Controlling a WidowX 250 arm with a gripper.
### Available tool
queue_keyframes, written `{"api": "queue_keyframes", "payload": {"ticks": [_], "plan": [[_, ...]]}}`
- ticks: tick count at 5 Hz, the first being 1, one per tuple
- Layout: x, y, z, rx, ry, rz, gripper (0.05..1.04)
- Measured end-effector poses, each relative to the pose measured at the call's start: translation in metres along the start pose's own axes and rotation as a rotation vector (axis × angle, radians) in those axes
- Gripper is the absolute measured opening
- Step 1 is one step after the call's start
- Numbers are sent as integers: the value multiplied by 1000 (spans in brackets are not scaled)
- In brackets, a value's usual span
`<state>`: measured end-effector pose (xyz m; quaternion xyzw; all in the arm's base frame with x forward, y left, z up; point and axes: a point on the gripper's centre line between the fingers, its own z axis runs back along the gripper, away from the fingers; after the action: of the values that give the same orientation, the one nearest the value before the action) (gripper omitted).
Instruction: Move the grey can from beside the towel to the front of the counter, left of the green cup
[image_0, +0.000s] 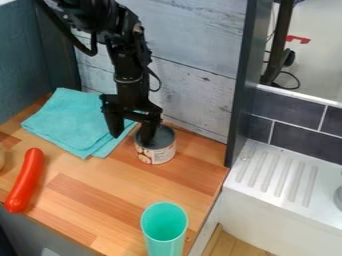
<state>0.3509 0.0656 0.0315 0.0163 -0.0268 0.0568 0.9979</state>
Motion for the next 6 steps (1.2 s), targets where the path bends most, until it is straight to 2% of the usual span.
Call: {"api": "queue_keyframes", "payload": {"ticks": [1,2,3,4,5,6], "plan": [[-1,-1,-2,-7,-19,30,1000],[-14,-1,-1,-2,54,19,1000],[-57,4,2,45,254,-1,1000],[-91,6,6,173,463,-35,1000],[-121,8,5,186,589,-40,1000],[-139,13,5,162,592,-8,1000]]}}
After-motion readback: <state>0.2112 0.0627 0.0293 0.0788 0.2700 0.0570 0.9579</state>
